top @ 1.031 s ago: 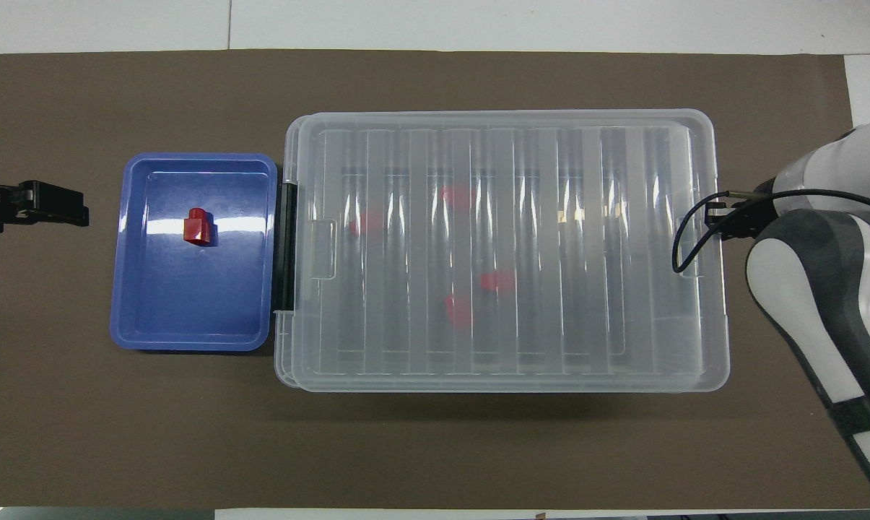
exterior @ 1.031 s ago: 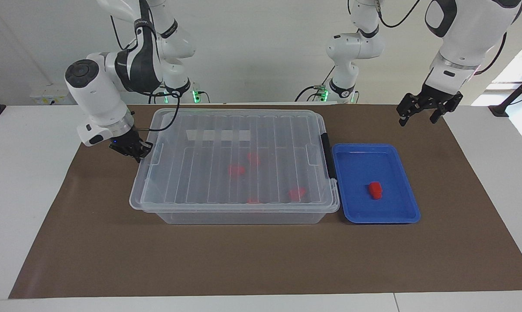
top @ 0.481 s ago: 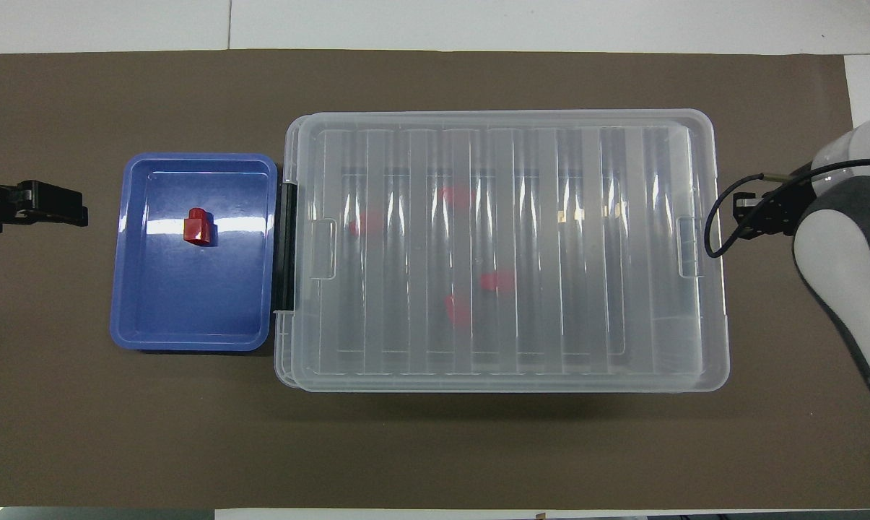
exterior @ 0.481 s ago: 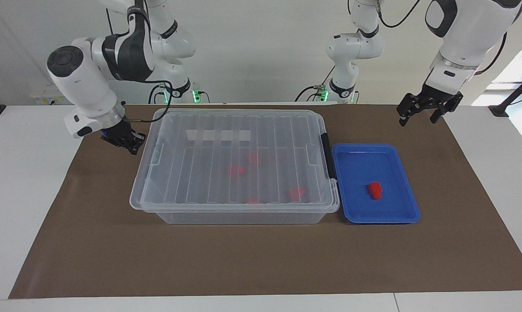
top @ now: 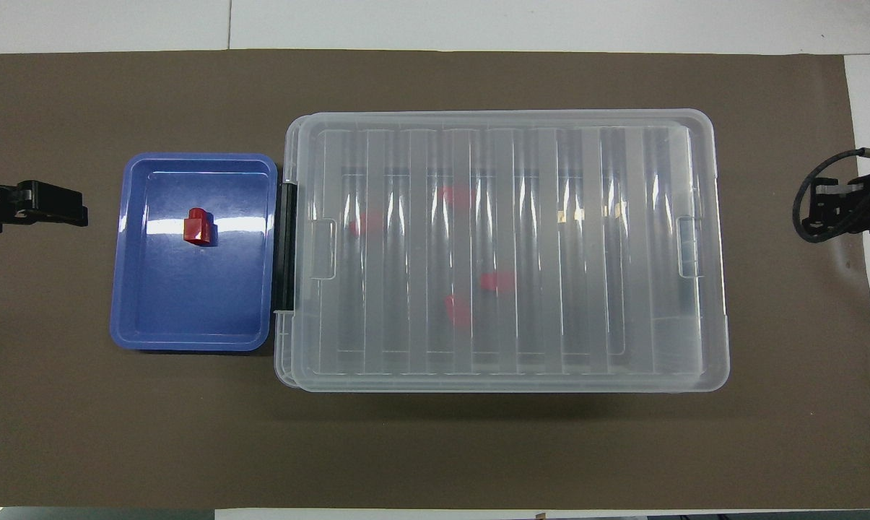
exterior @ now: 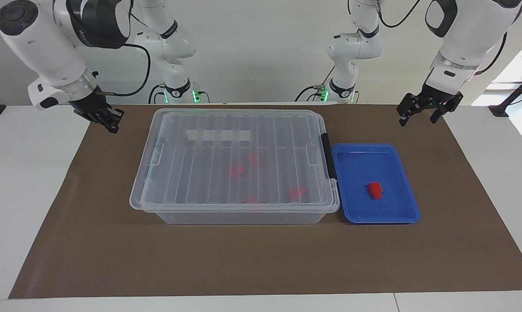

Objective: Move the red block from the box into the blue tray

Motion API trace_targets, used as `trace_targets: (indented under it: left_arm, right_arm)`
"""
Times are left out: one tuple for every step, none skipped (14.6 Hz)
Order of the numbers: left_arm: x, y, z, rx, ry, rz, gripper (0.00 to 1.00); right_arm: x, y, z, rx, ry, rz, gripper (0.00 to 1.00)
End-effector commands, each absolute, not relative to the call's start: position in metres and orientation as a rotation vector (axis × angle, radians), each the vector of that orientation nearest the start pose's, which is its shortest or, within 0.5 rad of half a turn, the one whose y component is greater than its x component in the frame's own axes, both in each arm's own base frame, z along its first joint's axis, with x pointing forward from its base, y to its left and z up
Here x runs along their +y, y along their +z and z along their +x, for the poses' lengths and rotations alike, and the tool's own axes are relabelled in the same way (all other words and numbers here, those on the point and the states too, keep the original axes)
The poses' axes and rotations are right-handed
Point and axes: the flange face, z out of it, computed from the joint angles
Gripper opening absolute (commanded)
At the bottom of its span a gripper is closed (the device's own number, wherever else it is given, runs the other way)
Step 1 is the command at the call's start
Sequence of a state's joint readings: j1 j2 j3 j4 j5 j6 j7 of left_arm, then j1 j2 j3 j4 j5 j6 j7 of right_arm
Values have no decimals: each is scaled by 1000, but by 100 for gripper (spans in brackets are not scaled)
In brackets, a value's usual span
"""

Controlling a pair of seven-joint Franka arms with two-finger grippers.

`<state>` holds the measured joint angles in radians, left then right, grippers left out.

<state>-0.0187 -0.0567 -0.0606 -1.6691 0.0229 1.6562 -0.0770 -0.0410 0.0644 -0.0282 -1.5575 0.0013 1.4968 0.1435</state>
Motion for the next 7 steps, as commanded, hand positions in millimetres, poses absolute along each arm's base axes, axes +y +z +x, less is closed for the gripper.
trace_targets:
  left_arm:
    - [-39,618,536,13,-66,-3125,100]
    - [-39,618,536,13,-64,-3125,100]
    - [-39,618,536,13,-66,-3125,100]
    - [-39,618,536,13,-64,-3125,100]
    - [-39,617,537,13,-62,-3125,100]
    - [-39,618,536,13,-64,-3125,100]
    - [-39,618,536,13,-64,-3125,100]
  right_arm:
    - [-52,589,568,250,205,-3108,100]
    - [-56,593,565,262,193,-3106,100]
    - [-58,594,565,267,191,-3107,100]
    - [-56,595,565,263,189,-3111,100]
    - [-48,596,567,236,178,-3127,100]
    - [-41,599,568,219,147,-3134,100]
    - [-40,604,565,214,113,-3133,100]
